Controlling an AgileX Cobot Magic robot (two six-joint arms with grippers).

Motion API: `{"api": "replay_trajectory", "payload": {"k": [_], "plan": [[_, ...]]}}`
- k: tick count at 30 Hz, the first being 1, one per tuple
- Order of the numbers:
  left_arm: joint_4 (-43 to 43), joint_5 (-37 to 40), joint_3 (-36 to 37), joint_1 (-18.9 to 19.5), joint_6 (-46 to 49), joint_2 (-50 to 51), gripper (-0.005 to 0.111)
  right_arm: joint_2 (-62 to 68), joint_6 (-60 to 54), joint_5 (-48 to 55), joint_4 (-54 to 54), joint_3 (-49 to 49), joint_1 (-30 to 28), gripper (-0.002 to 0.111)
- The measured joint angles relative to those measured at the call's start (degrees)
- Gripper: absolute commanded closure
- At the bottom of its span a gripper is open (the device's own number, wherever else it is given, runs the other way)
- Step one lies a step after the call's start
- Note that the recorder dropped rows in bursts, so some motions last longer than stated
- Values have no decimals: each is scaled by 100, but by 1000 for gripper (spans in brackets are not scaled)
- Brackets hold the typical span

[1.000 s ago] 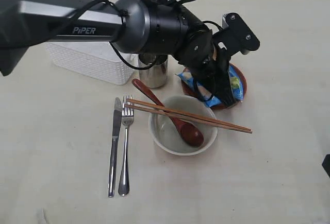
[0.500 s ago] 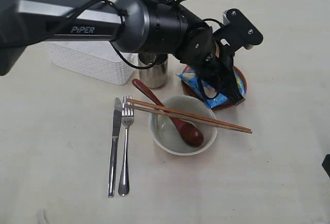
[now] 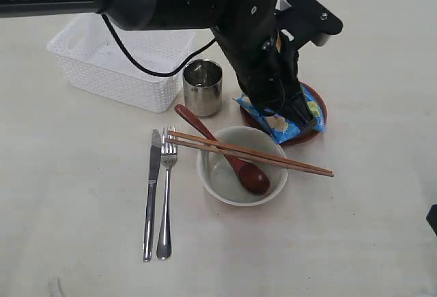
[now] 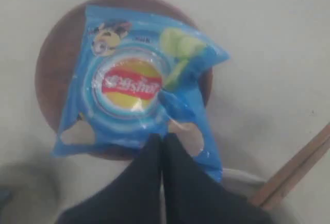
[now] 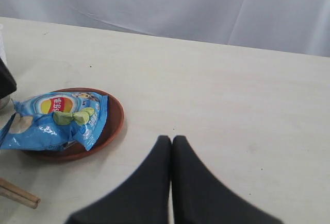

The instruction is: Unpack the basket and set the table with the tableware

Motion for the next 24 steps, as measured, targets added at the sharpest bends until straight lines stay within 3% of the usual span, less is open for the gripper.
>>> {"api": "replay_trajectory", "payload": {"k": [12,24], "plan": [[34,240,0,0,-99,396,107,0,0,0,0,0,0,108],[76,-601,0,0,-109,581,107,0,0,0,0,0,0,108]]}}
